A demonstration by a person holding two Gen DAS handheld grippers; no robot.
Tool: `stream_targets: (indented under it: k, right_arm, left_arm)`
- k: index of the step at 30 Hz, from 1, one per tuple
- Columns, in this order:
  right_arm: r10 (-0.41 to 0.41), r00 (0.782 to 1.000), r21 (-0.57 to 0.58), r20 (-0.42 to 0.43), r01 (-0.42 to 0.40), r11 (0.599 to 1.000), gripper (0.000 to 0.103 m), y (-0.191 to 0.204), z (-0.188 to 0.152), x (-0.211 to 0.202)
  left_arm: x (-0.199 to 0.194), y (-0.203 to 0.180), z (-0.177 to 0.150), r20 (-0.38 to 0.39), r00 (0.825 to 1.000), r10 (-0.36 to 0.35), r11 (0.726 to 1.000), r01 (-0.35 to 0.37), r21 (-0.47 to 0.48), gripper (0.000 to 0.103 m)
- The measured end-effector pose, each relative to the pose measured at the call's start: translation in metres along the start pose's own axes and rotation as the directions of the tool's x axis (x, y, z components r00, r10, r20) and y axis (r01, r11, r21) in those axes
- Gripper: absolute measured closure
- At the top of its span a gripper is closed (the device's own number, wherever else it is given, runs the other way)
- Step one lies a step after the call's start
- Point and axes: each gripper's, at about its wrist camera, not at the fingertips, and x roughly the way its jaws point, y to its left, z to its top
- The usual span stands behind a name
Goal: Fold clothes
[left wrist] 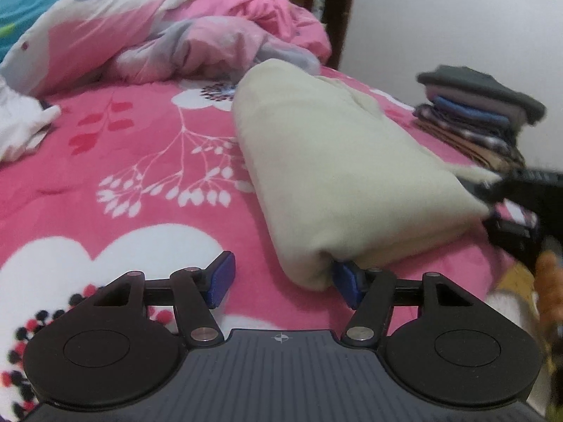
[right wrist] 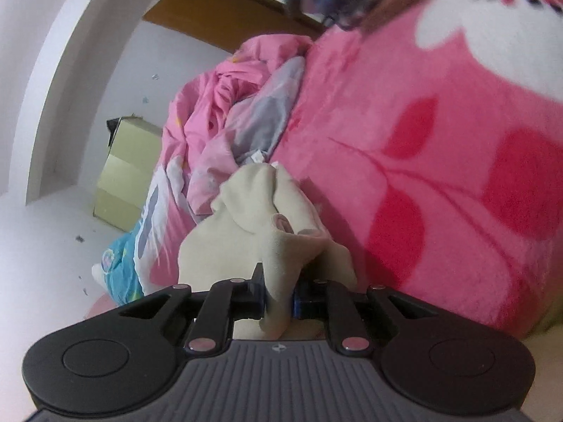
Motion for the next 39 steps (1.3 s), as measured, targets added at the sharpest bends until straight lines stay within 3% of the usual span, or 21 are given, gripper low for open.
stream_targets:
  k: [3, 7, 11, 15, 17, 19, 21, 23, 25, 27, 28, 29, 30, 31, 32, 33, 34, 39]
  right_arm:
    - [0.011, 1.000, 0.002, -0.013, -0.011, 1.000, 0.088, -0.001, 0.005, 0.001]
    - [0.029, 0.999, 0.001, -0.019, -0.029, 1.000, 0.088, -0.010, 0.005, 0.002]
    - [0.033, 0.999, -0.004, -0.017, -0.033, 0.999, 0.086, -0.010, 0.006, 0.000]
    - [-0.005, 1.000, -0.009, 0.003, 0.005, 1.000, 0.080, -0.013, 0.015, -0.016]
    - [-0.041, 0.999, -0.036, 0.024, 0.042, 0.998, 0.078, -0.012, 0.023, -0.032]
    - [-0.130, 0.987, -0.124, 0.095, 0.142, 0.982, 0.078, 0.000, 0.033, -0.051]
    - [-0.178, 0.966, -0.251, 0.187, 0.223, 0.942, 0.079, 0.029, 0.040, -0.065]
    - [-0.167, 0.952, -0.421, 0.255, 0.265, 0.867, 0.080, 0.070, 0.040, -0.071]
    - [-0.110, 0.959, -0.618, 0.260, 0.253, 0.744, 0.080, 0.111, 0.024, -0.066]
    - [-0.075, 0.979, -0.775, 0.189, 0.196, 0.601, 0.082, 0.139, -0.001, -0.050]
    - [-0.106, 0.985, -0.825, 0.137, 0.172, 0.539, 0.084, 0.142, -0.012, -0.038]
    - [-0.164, 0.980, -0.843, 0.109, 0.179, 0.508, 0.086, 0.137, -0.017, -0.026]
    - [-0.281, 0.956, -0.851, 0.080, 0.212, 0.480, 0.087, 0.122, -0.021, -0.007]
    - [-0.413, 0.909, -0.859, 0.053, 0.252, 0.445, 0.092, 0.098, -0.024, 0.015]
    - [-0.473, 0.881, -0.858, 0.031, 0.267, 0.440, 0.094, 0.075, -0.025, 0.027]
    - [-0.445, 0.895, -0.842, 0.024, 0.258, 0.474, 0.094, 0.066, -0.023, 0.024]
    - [-0.442, 0.897, -0.825, 0.012, 0.259, 0.502, 0.094, 0.068, -0.018, 0.020]
    - [-0.475, 0.880, -0.853, 0.028, 0.268, 0.447, 0.094, 0.083, -0.023, 0.022]
  left_arm:
    - [-0.031, 0.008, -0.001, 0.066, 0.997, -0.045, 0.999, 0.044, 0.021, 0.043]
    - [-0.055, 0.008, 0.020, 0.191, 0.977, -0.096, 0.995, 0.092, 0.027, 0.043]
    - [-0.011, -0.023, 0.041, 0.140, 0.988, -0.064, 0.989, 0.044, 0.138, 0.045]
    - [0.019, -0.036, 0.032, 0.123, 0.991, -0.051, 0.985, 0.030, 0.168, 0.043]
    - [0.018, -0.036, 0.030, 0.127, 0.991, -0.050, 0.986, 0.029, 0.163, 0.043]
    - [0.018, -0.035, 0.028, 0.130, 0.990, -0.051, 0.987, 0.031, 0.155, 0.043]
    - [0.019, -0.033, 0.027, 0.134, 0.990, -0.053, 0.989, 0.033, 0.146, 0.043]
    - [0.018, -0.033, 0.026, 0.140, 0.989, -0.050, 0.989, 0.029, 0.145, 0.043]
    - [0.017, -0.034, 0.025, 0.143, 0.989, -0.044, 0.989, 0.022, 0.146, 0.042]
    - [0.017, -0.035, 0.024, 0.146, 0.989, -0.040, 0.989, 0.018, 0.145, 0.042]
    - [0.017, -0.034, 0.024, 0.147, 0.988, -0.040, 0.990, 0.019, 0.142, 0.042]
    - [0.017, -0.034, 0.023, 0.149, 0.988, -0.041, 0.990, 0.021, 0.138, 0.042]
    - [0.017, -0.033, 0.023, 0.149, 0.987, -0.054, 0.989, 0.033, 0.141, 0.042]
    - [0.017, -0.033, 0.022, 0.147, 0.987, -0.070, 0.988, 0.048, 0.147, 0.041]
    - [0.016, -0.035, 0.021, 0.154, 0.985, -0.078, 0.985, 0.052, 0.167, 0.041]
    - [0.015, -0.037, 0.022, 0.158, 0.985, -0.077, 0.981, 0.046, 0.191, 0.041]
    - [0.011, -0.035, 0.024, 0.159, 0.983, -0.087, 0.980, 0.056, 0.192, 0.041]
    - [-0.005, -0.026, 0.047, 0.231, 0.957, -0.173, 0.978, 0.140, 0.152, 0.043]
